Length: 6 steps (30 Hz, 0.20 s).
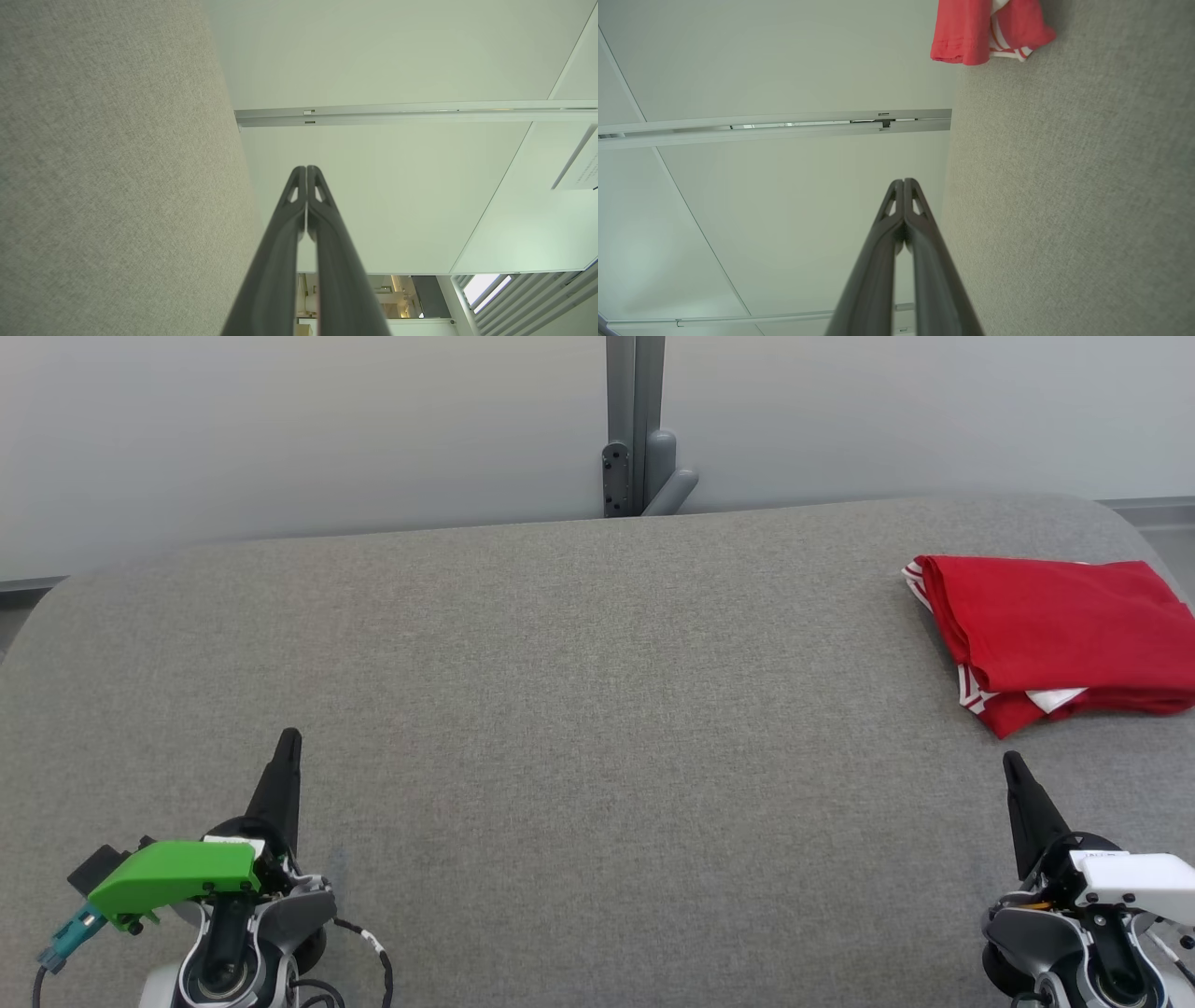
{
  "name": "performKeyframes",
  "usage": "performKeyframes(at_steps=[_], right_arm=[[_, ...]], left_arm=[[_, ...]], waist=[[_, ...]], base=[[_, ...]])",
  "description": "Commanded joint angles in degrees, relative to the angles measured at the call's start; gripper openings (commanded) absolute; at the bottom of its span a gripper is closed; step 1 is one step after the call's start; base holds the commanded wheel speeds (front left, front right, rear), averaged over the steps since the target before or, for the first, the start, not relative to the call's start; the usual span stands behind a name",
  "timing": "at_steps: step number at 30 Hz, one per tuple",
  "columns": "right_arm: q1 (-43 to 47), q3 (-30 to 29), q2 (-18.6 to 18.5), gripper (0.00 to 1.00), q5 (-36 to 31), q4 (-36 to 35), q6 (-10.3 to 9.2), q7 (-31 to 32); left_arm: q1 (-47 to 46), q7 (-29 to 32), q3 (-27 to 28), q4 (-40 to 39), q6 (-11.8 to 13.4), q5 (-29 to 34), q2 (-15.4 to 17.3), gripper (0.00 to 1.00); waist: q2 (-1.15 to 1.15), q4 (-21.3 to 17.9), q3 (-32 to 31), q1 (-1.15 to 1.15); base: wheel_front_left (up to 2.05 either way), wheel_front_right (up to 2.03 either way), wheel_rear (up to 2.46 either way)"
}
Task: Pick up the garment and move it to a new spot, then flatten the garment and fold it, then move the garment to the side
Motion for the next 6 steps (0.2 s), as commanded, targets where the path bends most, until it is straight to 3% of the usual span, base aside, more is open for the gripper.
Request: performKeyframes(at_steps=[1,6], right_arm=[[-0.6,-0.1,-0.1,0.00,0.0,-0.3,0.02,0.1],[-0.6,-0.1,0.0,0.00,0.0,-0.3,0.02,0.1]], left_arm=[[-0.6,0.0,0.1,-0.2,-0.3,0.0,0.1,0.00],[-0.6,0.0,0.1,-0.2,-0.3,0.0,0.1,0.00]], waist=[[0.10,0.0,0.0,0.00],[0.10,0.0,0.0,0.00]], base=[[0.00,0.00,0.00],[0.00,0.00,0.00]])
